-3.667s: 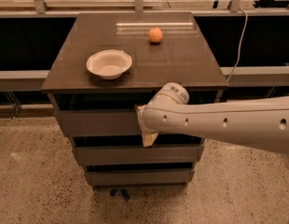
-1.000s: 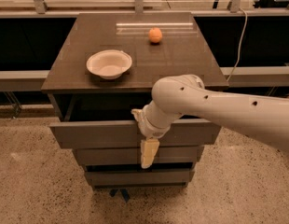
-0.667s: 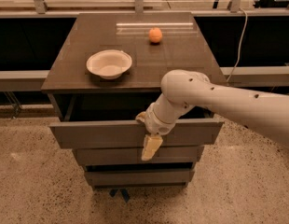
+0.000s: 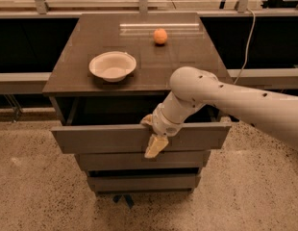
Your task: Open top drawer
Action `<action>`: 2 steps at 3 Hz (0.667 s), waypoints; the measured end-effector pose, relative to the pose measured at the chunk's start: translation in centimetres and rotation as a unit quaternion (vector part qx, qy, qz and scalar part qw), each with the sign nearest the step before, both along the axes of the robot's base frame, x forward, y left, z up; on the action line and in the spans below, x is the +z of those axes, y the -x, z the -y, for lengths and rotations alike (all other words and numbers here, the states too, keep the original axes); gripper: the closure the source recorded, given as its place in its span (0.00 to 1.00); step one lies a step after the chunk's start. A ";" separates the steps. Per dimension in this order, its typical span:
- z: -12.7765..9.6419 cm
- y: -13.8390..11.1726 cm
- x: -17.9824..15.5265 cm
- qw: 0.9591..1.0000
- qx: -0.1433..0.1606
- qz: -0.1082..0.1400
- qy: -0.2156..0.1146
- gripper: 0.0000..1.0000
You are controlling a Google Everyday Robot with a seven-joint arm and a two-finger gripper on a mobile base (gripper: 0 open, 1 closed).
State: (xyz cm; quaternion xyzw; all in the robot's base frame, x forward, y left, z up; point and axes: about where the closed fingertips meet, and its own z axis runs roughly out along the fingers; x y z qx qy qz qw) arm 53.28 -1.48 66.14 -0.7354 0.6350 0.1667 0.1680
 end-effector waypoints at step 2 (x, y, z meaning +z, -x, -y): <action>0.0 0.0 0.3 1.000 0.000 0.000 0.000 0.36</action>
Offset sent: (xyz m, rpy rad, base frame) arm -0.1287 0.0611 0.0600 0.1083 0.2460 0.1191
